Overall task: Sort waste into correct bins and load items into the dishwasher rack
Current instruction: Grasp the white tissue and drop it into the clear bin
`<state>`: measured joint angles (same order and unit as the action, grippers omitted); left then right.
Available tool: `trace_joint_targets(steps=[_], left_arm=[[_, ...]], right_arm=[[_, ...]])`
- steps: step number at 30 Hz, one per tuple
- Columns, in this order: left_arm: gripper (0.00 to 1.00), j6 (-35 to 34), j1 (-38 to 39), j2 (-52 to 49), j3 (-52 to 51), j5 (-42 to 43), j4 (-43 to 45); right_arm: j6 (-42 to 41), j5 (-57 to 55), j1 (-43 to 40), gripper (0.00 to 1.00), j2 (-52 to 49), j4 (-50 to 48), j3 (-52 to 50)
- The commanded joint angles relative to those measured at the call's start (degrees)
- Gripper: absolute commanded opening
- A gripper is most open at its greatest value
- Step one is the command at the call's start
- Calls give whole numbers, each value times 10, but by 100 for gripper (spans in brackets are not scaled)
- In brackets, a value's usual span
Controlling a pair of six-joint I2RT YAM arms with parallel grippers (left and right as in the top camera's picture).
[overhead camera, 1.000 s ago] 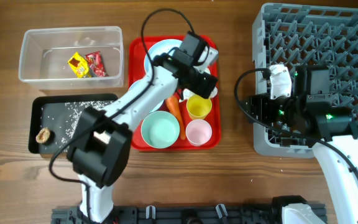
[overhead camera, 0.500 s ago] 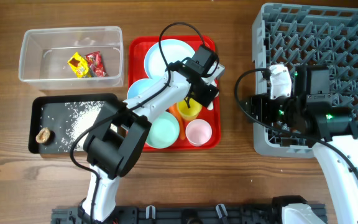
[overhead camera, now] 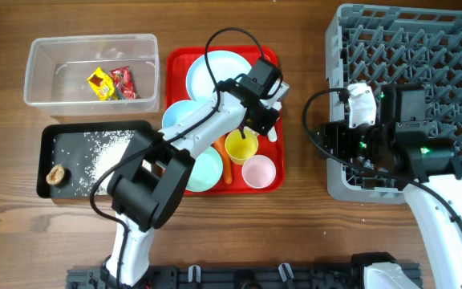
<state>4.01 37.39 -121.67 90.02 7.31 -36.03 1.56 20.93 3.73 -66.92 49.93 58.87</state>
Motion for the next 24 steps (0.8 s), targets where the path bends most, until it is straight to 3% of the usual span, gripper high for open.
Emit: trace_joint_targets(steps=[1,9,14,17,19,22,24], left_arm=[[4,0,-4,75,26,-4,0],[4,-19,-75,184,28,-80,-29],[4,-19,-206,207,28,-150,-36],[4,-23,-278,203,28,-149,-37],[4,-63,-341,192,28,-148,-37],[4,-77,-375,175,28,-130,-40],[21,-77,-386,161,28,-118,-50]], right_arm=[[-1,-4,3,85,-4,1,3],[-1,-4,3,85,-4,0,3],[-1,-4,3,85,-4,1,3],[-1,-4,3,85,-4,0,3],[-1,-4,3,85,-4,-1,3],[-1,-4,3,85,-4,-4,3],[-2,-4,3,85,-4,-5,3]])
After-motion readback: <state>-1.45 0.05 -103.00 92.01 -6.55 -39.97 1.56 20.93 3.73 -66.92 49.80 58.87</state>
